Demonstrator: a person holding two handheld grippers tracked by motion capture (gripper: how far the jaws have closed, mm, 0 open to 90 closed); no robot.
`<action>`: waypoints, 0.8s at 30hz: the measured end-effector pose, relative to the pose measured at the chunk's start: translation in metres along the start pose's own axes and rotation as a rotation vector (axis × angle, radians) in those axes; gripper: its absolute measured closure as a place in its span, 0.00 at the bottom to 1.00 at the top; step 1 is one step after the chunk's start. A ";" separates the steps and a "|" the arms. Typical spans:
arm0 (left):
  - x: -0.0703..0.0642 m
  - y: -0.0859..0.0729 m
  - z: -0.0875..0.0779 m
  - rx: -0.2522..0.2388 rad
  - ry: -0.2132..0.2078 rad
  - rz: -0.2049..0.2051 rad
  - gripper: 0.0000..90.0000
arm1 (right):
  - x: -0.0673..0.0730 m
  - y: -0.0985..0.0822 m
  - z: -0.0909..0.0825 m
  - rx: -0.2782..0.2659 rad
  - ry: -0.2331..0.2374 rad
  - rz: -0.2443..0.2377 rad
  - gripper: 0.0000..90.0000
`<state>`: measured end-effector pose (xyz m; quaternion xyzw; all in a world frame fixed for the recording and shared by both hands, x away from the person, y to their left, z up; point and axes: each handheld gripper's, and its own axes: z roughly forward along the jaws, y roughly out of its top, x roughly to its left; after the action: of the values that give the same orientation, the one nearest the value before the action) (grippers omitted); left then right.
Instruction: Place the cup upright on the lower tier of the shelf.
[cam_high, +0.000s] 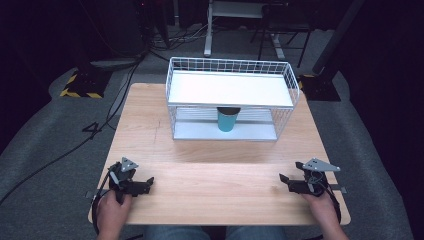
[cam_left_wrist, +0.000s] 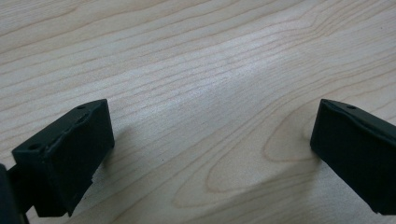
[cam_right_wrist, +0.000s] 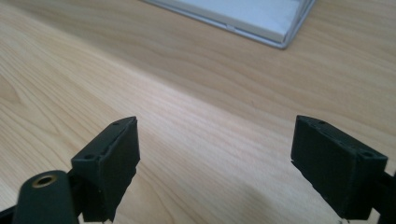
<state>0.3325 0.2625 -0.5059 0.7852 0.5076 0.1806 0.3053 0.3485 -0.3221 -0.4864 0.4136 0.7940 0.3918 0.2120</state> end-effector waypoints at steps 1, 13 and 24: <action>0.000 0.000 0.000 0.000 0.000 0.000 0.00 | -0.001 -0.003 0.000 0.009 -0.005 0.001 0.18; 0.000 0.000 0.000 0.000 0.000 0.000 0.00 | -0.001 -0.015 0.008 0.086 -0.026 -0.026 0.18; 0.000 0.000 0.000 0.000 0.000 0.000 0.00 | -0.003 -0.015 0.011 0.105 0.003 0.005 0.13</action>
<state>0.3325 0.2625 -0.5059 0.7852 0.5076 0.1805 0.3054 0.3501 -0.3246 -0.5047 0.4257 0.8126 0.3508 0.1879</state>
